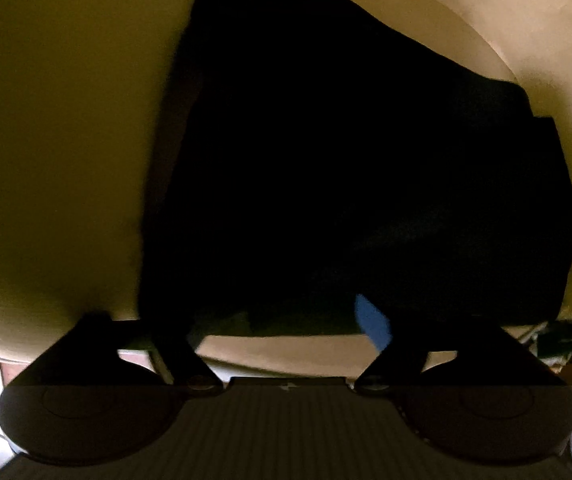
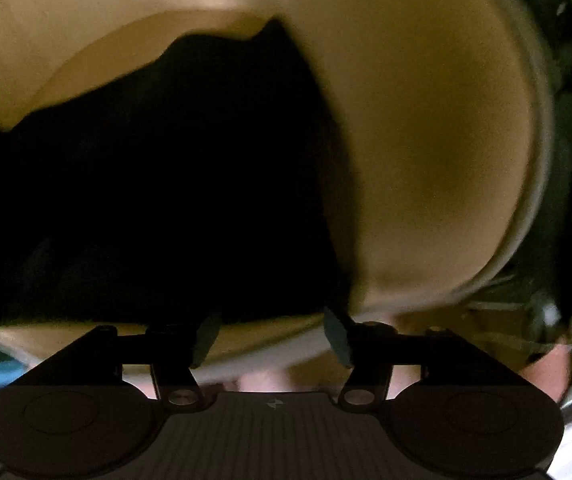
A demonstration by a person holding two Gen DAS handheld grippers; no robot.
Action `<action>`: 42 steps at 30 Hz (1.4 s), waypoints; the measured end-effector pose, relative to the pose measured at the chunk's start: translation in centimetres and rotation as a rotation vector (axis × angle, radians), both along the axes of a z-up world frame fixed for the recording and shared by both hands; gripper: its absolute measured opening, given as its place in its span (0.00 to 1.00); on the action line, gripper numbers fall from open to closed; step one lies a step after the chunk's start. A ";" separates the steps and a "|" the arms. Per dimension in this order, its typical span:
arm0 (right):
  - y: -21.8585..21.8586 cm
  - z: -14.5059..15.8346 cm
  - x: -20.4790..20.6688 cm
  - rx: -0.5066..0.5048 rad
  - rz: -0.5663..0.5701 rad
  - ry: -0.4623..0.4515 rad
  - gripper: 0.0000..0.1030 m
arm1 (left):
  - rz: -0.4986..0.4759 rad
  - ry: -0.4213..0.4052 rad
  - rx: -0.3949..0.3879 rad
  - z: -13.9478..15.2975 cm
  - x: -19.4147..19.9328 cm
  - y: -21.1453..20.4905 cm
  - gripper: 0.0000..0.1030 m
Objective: Fold clothes
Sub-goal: 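Lower the folded sweater onto the tan chair seat with both tools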
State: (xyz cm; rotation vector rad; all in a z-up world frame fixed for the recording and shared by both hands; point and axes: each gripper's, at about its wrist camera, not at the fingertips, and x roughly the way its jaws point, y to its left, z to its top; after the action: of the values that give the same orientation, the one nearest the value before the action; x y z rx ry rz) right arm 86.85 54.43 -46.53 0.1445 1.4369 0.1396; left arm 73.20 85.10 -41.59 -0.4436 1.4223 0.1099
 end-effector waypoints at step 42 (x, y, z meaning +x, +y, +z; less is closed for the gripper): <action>6.8 2.6 7.0 -0.082 0.051 -0.268 0.81 | -0.319 -0.259 0.301 7.5 5.9 -3.3 0.65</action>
State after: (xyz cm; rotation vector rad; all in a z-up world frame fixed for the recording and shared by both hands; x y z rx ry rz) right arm 93.80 61.21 -43.95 0.0205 1.1769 0.1369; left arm 79.07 81.78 -34.07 0.0200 1.1805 0.0064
